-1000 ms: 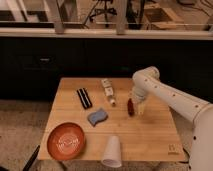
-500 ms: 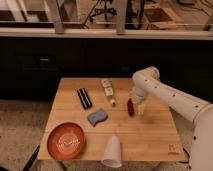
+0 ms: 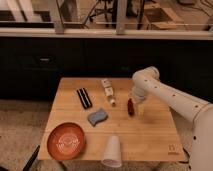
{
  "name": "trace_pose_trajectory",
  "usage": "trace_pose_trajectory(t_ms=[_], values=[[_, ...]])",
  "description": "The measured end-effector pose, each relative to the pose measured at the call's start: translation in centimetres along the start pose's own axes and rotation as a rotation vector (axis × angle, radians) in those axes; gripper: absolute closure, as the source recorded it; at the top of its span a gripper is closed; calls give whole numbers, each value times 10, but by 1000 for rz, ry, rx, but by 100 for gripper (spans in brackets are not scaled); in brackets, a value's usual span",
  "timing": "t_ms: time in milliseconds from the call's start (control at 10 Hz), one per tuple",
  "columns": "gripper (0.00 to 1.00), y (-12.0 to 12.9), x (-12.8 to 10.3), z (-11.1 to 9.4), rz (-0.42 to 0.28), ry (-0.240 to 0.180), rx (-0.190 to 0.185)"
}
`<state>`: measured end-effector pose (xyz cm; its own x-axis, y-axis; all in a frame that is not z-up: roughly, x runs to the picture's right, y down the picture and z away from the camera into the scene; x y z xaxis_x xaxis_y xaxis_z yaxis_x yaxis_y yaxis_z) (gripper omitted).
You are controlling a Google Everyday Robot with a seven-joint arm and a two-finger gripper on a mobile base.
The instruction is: Place the pepper in the ceramic bowl
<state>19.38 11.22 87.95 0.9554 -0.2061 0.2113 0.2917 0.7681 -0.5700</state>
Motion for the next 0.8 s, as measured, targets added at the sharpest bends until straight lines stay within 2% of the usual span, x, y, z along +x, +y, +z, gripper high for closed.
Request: trace_pose_trajectory(t_ms=[800], values=[[20,-1,0,1,-9,1,-6]])
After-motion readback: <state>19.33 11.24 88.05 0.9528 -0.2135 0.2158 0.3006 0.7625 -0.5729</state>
